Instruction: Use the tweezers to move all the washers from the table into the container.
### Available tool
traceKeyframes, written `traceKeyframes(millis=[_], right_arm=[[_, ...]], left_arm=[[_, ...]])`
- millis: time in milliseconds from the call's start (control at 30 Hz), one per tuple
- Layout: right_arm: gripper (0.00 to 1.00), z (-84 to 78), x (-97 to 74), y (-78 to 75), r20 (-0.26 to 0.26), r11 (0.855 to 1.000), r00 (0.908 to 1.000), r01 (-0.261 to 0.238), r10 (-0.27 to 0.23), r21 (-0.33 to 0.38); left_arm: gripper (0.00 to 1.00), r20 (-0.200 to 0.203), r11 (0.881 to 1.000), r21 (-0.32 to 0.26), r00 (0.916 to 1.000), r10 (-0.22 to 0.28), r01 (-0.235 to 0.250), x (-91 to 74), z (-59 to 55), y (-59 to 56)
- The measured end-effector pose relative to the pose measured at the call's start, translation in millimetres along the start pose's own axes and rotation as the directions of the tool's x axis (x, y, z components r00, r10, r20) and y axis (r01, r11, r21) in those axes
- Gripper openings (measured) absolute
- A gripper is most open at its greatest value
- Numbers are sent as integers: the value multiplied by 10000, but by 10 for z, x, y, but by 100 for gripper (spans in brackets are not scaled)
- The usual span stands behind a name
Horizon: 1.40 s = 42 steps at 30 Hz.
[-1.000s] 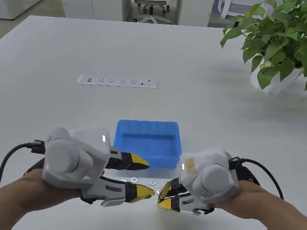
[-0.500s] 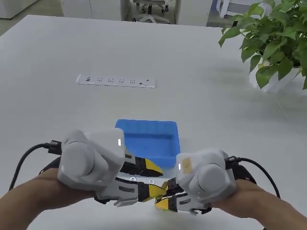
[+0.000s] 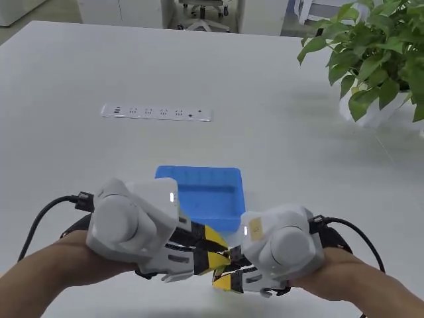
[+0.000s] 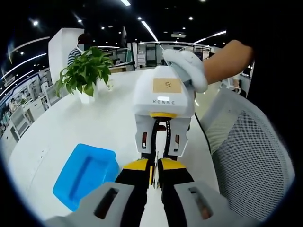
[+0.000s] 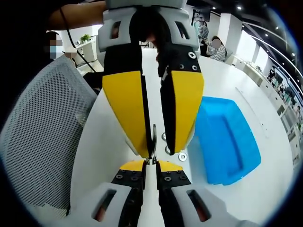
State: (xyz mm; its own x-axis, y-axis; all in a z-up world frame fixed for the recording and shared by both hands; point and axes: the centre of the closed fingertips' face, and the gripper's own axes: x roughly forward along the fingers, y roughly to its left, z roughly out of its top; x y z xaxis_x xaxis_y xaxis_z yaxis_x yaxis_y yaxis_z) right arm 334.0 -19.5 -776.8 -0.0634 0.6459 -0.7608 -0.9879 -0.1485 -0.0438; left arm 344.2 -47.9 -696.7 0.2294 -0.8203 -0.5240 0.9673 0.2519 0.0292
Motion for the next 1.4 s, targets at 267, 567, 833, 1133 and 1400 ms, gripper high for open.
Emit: traceKeyframes(millis=[267,567,833,1133,1400], right_arm=[[10,-19,-11,-5,-48,10000,10000,52,-52,35],[12,-39,-44,-37,8,9997,9998,208,-209,137],[15,-64,-103,-101,116,9982,9987,500,-504,331],[18,-143,-175,-117,99,9957,9972,735,-742,566],[19,-191,-206,-103,73,9939,9965,828,-836,729]], left_arm=[[7,0,9999,-15,9999,-159,159,11,-7,-20],[6,69,9995,102,9995,-315,314,36,28,-10],[6,67,9994,121,9995,-321,320,54,37,42],[6,140,9995,34,9994,-323,323,63,23,88],[6,179,9995,-11,9993,-321,321,93,-5,132]])
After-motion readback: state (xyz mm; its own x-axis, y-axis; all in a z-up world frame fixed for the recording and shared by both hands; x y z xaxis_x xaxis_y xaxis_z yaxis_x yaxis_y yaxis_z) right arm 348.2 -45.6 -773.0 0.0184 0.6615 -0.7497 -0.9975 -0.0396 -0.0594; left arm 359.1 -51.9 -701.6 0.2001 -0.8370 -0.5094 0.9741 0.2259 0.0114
